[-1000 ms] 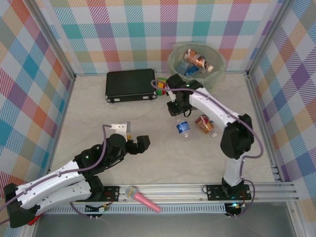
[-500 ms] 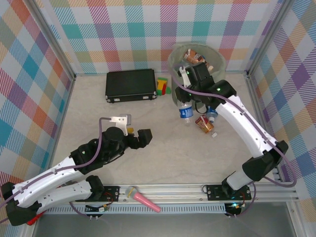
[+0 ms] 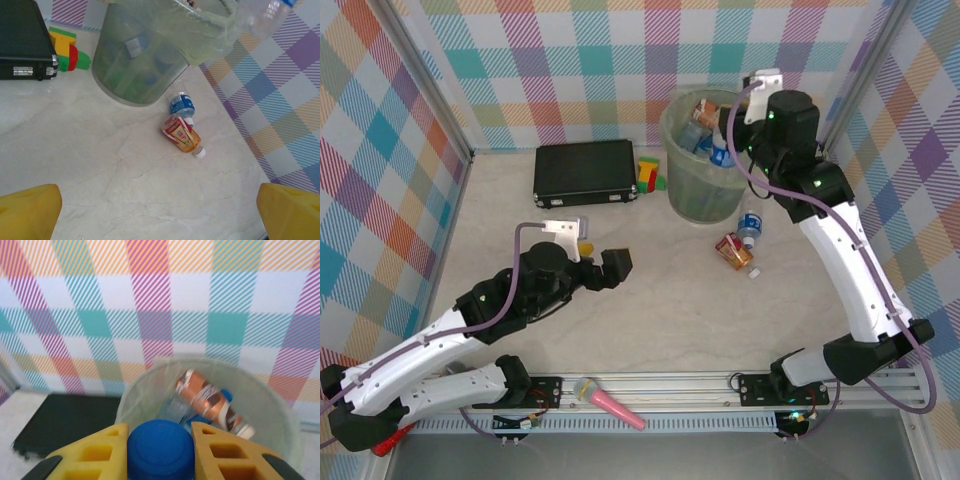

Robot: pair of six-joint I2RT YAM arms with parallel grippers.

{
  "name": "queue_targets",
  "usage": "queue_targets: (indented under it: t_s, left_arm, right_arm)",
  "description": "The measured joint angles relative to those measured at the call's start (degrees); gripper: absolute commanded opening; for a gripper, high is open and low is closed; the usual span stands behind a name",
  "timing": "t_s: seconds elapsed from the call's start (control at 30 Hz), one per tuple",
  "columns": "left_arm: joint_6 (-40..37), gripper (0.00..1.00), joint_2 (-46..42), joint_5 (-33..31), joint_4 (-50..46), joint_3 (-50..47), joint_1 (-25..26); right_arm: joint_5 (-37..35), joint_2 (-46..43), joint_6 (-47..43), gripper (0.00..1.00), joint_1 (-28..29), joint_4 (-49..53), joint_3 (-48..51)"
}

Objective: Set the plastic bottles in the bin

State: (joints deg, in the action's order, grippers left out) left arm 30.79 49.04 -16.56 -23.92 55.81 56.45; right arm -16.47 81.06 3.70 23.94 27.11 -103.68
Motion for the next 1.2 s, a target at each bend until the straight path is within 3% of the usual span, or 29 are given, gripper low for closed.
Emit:
queue_targets:
  t_s: [0.2, 0.5, 0.77, 0.87, 1.2]
  left_arm:
    - [-0.8, 1.0, 2.0, 0.0, -0.2, 1.2, 0.0]
    - [-0.9, 1.0, 3.9, -0.3, -1.4, 2.5, 0.0]
    - [-1.7, 1.0, 4.2, -1.4, -1.9, 3.4, 0.0]
    - [-1.9, 1.0, 4.9, -1.5, -1.9, 3.5, -0.1]
    - [-2.0, 1.0, 6.3, -1.5, -1.9, 3.7, -0.3]
  right_arm:
    - [0.2, 4.0, -0.3, 0.25, -7.1, -11.5, 0.0]
    - [2.6, 17.3, -1.9, 0.25, -13.3, -23.5, 0.0]
    - [4.0, 20.6, -2.9, 0.24, -14.6, -26.4, 4.0]
    - [4.4, 20.6, -3.2, 0.16, -14.9, -28.6, 6.1]
    - [8.7, 20.4, -3.0, 0.21, -15.3, -25.0, 4.0]
